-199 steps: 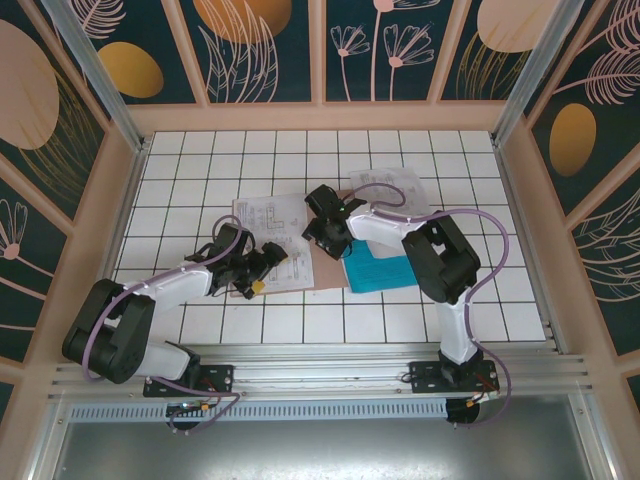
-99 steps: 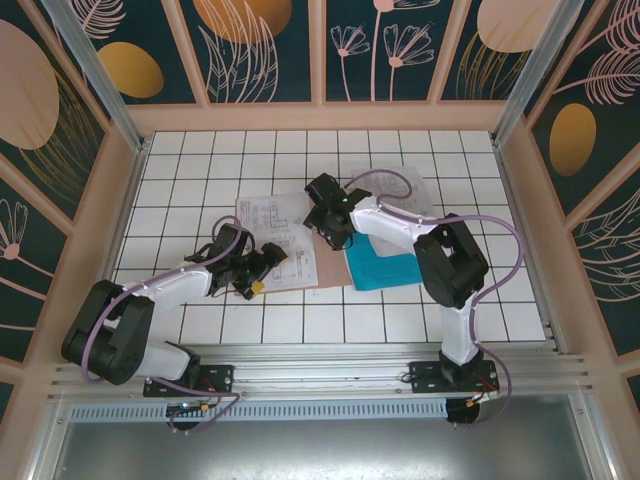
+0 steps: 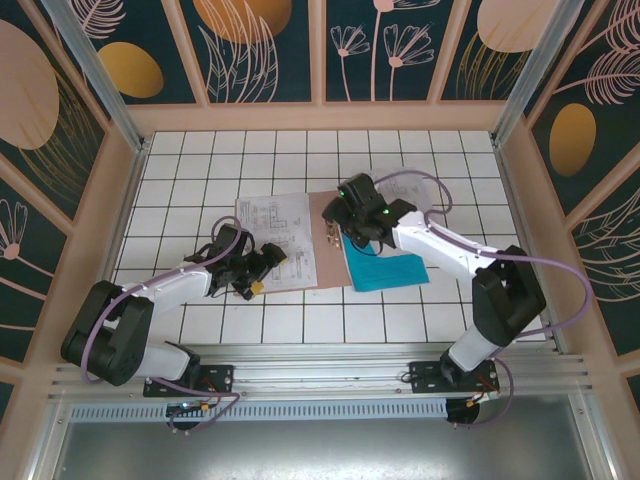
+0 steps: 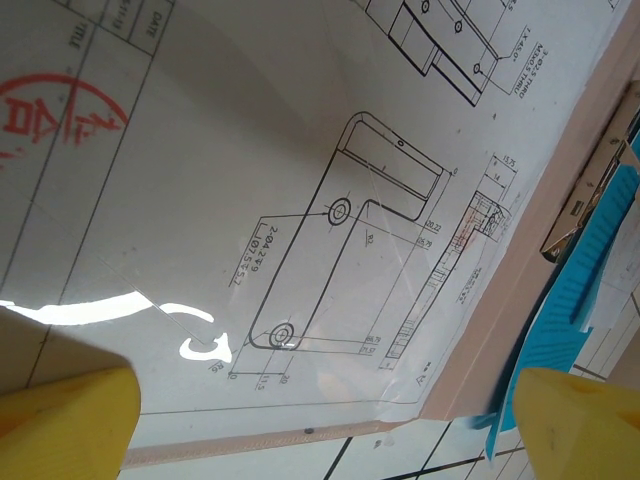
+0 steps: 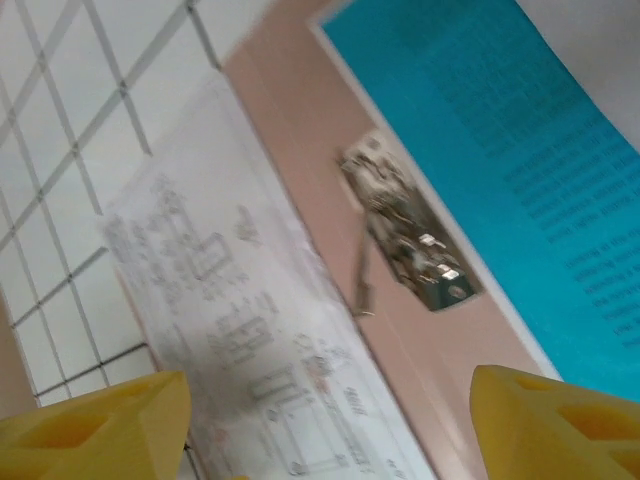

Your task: Put the files into the folder

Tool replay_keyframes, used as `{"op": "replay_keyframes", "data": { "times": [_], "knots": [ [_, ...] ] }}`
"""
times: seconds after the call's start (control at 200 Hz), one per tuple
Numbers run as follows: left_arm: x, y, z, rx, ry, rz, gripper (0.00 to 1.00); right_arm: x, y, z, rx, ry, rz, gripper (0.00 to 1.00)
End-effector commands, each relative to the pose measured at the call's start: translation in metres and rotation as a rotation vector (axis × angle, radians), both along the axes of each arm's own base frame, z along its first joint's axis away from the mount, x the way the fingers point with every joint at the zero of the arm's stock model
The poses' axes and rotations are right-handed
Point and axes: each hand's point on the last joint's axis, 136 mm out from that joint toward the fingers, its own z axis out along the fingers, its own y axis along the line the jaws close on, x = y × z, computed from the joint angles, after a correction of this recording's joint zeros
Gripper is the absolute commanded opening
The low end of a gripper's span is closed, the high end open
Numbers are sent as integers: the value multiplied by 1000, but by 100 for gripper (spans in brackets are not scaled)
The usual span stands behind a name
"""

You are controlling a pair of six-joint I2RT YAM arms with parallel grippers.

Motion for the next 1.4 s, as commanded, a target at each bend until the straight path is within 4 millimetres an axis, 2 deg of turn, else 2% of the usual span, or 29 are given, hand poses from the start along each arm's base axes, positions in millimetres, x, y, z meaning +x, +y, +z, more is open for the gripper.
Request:
{"op": "replay_keyframes", "data": {
  "times": [0.0,0.095,0.225,0.355,0.64,0.881,1.091,1.246,1.396],
  "knots": [
    [-17,13,-16,72,76,11,96,-20,26,-30,114,100,87,74],
    [-17,13,-17,76,80,6,96,-19,40,-39,130,117,122,74],
    [-16,13,-17,80,80,4,96,-9,61,-38,189,118,153,74],
    [-16,14,-17,83,77,4,96,2,72,-39,210,125,157,73],
    [-15,15,-16,93,75,6,96,52,75,-25,240,57,138,71],
    [-9,16,-14,107,69,10,96,94,80,-30,256,28,152,69],
    [-3,20,-13,115,60,24,96,119,86,-31,271,1,178,69],
    [6,29,-12,117,49,49,96,131,96,-12,297,-30,235,69],
    [18,35,-9,114,32,64,96,131,94,26,297,-107,266,68]
  ]
}}
